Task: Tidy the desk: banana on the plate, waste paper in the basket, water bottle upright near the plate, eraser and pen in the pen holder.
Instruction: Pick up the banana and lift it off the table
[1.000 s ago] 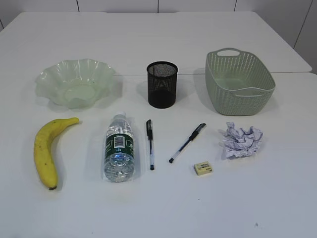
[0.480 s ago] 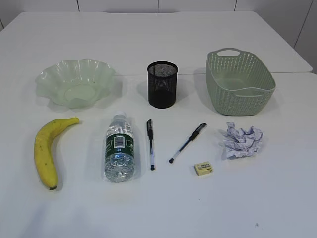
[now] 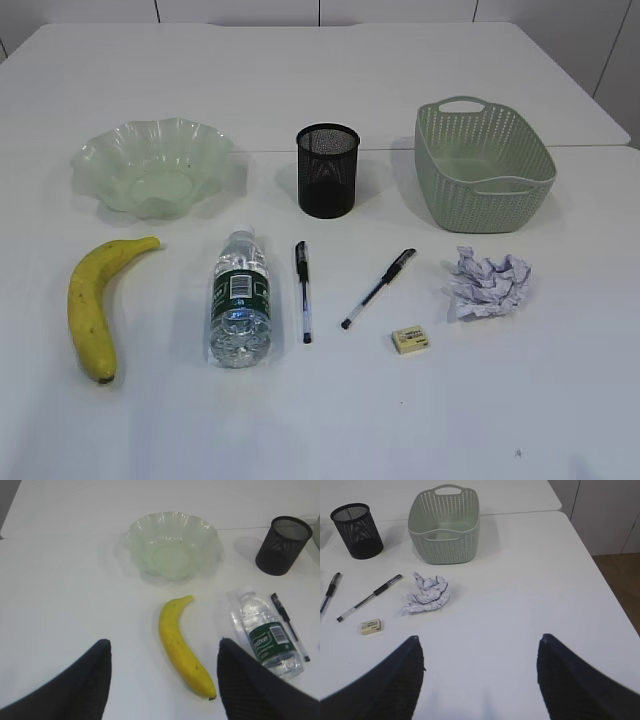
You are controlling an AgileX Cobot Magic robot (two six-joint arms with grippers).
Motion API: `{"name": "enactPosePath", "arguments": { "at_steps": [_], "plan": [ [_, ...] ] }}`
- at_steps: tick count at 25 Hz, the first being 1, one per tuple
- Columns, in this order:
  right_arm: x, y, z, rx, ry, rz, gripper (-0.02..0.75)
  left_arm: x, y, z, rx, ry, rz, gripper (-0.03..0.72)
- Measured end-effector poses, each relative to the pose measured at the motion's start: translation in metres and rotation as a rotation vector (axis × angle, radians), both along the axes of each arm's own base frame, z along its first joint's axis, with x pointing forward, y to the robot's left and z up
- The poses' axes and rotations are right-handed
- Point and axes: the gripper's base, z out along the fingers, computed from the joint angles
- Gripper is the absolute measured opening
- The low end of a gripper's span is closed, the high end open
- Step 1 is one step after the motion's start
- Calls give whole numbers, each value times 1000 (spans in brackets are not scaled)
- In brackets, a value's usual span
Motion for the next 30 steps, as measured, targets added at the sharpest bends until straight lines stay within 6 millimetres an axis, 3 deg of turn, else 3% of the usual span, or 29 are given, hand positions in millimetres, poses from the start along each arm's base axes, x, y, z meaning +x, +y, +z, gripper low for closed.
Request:
{"name": "enactPosePath", "arguments": {
  "at_steps": [9,17,23,30],
  "plan": [
    [47,6,26,49,161,34,527,57,-4,26,-61,33,-8,468],
    [83,10,35,87,250,50,527,101,-17,26,-60,105,-63,468],
    [93,15,48,144,243,73,525,145,-38,-1,-48,247,-128,468],
    [108,16,56,153,269,77,503,186,-54,-49,-23,431,-155,467]
  ]
}}
